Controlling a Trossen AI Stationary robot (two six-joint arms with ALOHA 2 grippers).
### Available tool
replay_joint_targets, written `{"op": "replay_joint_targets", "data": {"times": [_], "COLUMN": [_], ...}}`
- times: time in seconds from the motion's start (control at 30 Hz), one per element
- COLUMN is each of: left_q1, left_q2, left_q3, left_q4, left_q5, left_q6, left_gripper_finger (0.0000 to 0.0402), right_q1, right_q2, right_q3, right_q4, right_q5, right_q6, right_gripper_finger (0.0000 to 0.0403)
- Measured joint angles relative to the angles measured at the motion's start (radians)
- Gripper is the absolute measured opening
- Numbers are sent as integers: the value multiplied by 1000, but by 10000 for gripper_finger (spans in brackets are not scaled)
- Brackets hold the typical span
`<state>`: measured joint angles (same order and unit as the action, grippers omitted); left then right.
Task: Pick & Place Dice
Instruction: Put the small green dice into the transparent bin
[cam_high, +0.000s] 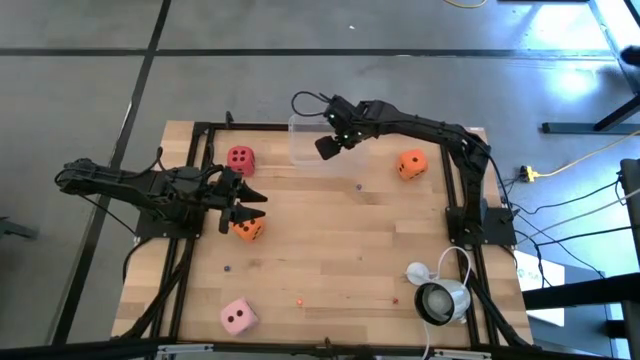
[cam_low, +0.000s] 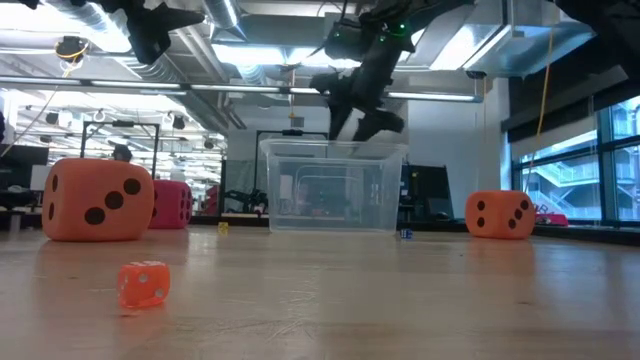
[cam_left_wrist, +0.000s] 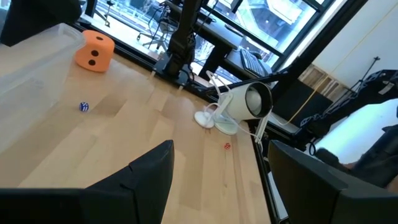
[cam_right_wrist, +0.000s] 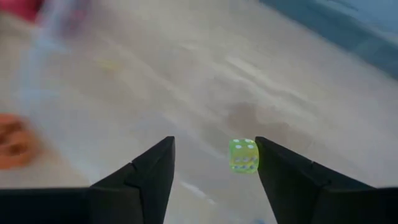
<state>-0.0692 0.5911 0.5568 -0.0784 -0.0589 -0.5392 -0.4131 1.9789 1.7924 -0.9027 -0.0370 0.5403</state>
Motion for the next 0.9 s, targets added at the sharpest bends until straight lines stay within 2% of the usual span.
{"op": "replay_joint_targets", "data": {"times": [0.07, 0.17, 0.2, 0.3, 0.4, 0.43, 0.53, 0.57, 0.7, 0.9], "left_q1": [0, 0, 0, 0, 0, 0, 0, 0, 0, 0], "left_q2": [0, 0, 0, 0, 0, 0, 0, 0, 0, 0], "left_q3": [0, 0, 0, 0, 0, 0, 0, 0, 0, 0], "left_q4": [0, 0, 0, 0, 0, 0, 0, 0, 0, 0], "left_q5": [0, 0, 1, 7, 10, 10, 10, 11, 10, 19], "left_q6": [0, 0, 0, -5, 0, 0, -5, -5, -7, -23], "left_gripper_finger": [253, 253, 253, 253, 253, 253, 253, 253, 253, 253], "right_q1": [-4, -6, -10, -20, -18, -19, -29, -29, -20, -13], "right_q2": [0, 0, 0, 0, 0, 0, 4, 9, 14, 14], "right_q3": [0, 0, -1, -1, 0, -1, 0, 1, -2, 0], "right_q4": [47, 25, 28, 91, 58, 58, 73, 74, -4, 29], "right_q5": [-54, 45, 32, -104, 20, 18, -126, -117, 93, 66], "right_q6": [-20, 58, 54, 18, 83, 78, 27, 22, 79, 28], "right_gripper_finger": [217, 214, 213, 210, 207, 206, 205, 205, 205, 206]}}
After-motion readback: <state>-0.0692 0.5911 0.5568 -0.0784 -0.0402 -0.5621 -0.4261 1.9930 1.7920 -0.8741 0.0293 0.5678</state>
